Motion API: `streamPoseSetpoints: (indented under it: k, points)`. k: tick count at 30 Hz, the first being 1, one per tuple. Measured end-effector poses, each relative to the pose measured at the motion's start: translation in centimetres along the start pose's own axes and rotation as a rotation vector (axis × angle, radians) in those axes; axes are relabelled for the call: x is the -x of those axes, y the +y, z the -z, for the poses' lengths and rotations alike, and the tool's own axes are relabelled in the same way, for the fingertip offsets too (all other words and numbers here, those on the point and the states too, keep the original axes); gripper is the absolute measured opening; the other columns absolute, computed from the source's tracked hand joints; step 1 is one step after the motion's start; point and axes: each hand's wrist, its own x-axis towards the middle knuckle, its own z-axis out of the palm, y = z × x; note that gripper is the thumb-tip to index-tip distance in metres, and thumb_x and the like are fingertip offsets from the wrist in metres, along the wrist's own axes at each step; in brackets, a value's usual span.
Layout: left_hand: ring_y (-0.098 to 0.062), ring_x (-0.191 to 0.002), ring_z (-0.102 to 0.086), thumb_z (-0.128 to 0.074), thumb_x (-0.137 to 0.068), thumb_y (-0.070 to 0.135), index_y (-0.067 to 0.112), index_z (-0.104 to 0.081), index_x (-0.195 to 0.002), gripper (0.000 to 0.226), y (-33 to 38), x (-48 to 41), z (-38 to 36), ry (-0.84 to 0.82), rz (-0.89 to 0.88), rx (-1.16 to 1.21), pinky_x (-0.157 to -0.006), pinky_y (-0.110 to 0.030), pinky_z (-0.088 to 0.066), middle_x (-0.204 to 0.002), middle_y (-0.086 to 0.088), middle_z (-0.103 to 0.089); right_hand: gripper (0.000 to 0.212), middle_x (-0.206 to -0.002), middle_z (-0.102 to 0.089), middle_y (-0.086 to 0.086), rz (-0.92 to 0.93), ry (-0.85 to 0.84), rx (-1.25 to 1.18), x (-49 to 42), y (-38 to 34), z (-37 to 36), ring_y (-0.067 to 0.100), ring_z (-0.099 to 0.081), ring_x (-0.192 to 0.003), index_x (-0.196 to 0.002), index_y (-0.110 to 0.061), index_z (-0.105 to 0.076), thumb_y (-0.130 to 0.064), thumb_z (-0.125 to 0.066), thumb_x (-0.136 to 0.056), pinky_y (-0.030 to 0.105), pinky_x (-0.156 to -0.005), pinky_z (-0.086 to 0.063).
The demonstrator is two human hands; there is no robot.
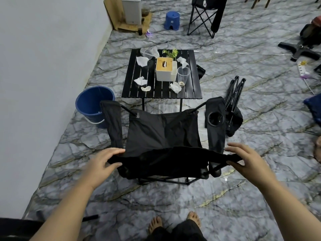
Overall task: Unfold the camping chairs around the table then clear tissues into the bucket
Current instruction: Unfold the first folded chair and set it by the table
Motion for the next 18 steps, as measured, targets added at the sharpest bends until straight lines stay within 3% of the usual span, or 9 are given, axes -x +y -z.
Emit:
streamPoseSetpoints:
  k: [2, 4, 6, 8, 11, 13, 18]
  points:
    - [0.001, -0.109, -0.049, -0.067, -0.082, 0.008, 0.027, -0.061, -0.118, 0.041, 0.3, 0.1, -0.9, 0.046, -0.025, -0.096, -0.092, -0.016, -0.033, -0.114, 0.022, -0.057, 0.041, -0.102, -0.072, 0.001, 0.1, 0.016, 0.232, -0.1, 0.0, -1.0, 0.024, -0.067, -0.094, -0.101, -0.014, -0.072, -0.006, -0.085, -0.062, 0.039, -0.074, -0.054]
    - [-0.02, -0.109, -0.055, -0.066, -0.083, 0.004, 0.014, -0.061, -0.122, 0.041, 0.4, 0.0, -1.4, 0.078, 0.021, -0.175, -0.09, -0.025, -0.038, -0.114, -0.002, -0.063, 0.042, -0.084, -0.074, 0.0, 0.052, -0.011, 0.319, 0.1, 0.0, -1.8, 0.029, -0.069, -0.081, -0.092, -0.016, -0.072, -0.006, -0.09, -0.055, 0.04, -0.067, -0.054]
    - [-0.031, -0.104, -0.06, -0.073, -0.076, 0.004, 0.009, -0.063, -0.118, 0.043, 0.5, -0.3, -1.6, 0.105, -0.005, -0.316, -0.089, -0.035, -0.045, -0.109, -0.011, -0.067, 0.038, -0.082, -0.073, -0.002, 0.019, 0.026, 0.369, 0.5, -0.5, -2.3, 0.027, -0.069, -0.08, -0.09, -0.018, -0.071, -0.008, -0.088, -0.057, 0.039, -0.073, -0.05]
    - [-0.033, -0.099, -0.063, -0.081, -0.066, 0.01, 0.01, -0.066, -0.112, 0.048, 0.9, -0.2, -2.2, 0.094, -0.057, -0.51, -0.083, -0.043, -0.051, -0.105, -0.01, -0.069, 0.032, -0.092, -0.072, -0.004, 0.056, 0.075, 0.434, 0.6, -1.0, -2.6, 0.023, -0.068, -0.088, -0.094, -0.02, -0.07, -0.016, -0.08, -0.065, 0.039, -0.084, -0.042]
    - [-0.031, -0.085, -0.068, -0.084, -0.061, 0.008, 0.011, -0.07, -0.097, 0.039, 1.6, -0.1, -3.6, 0.141, -0.038, -0.611, -0.069, -0.043, -0.053, -0.09, -0.006, -0.072, 0.035, -0.07, -0.065, -0.003, 0.034, 0.047, 0.495, 0.7, -1.4, -3.4, 0.024, -0.066, -0.07, -0.077, -0.018, -0.065, -0.006, -0.085, -0.051, 0.032, -0.077, -0.031]
    - [-0.032, -0.077, -0.067, -0.084, -0.06, 0.004, 0.01, -0.071, -0.09, 0.033, 1.2, -0.2, -3.9, 0.175, -0.003, -0.636, -0.065, -0.042, -0.051, -0.082, -0.007, -0.071, 0.041, -0.059, -0.059, -0.002, 0.015, 0.021, 0.513, 0.8, -1.2, -3.4, 0.025, -0.064, -0.062, -0.069, -0.015, -0.06, 0.001, -0.085, -0.041, 0.031, -0.074, -0.03]
    - [-0.033, -0.075, -0.066, -0.073, -0.066, 0.004, 0.009, -0.069, -0.087, 0.022, 0.1, 0.2, -4.1, 0.18, -0.032, -0.648, -0.063, -0.042, -0.051, -0.079, -0.008, -0.069, 0.042, -0.058, -0.058, -0.001, 0.048, 0.017, 0.541, 1.2, -0.5, -3.1, 0.025, -0.063, -0.061, -0.068, -0.015, -0.058, 0.003, -0.084, -0.039, 0.03, -0.075, -0.031]
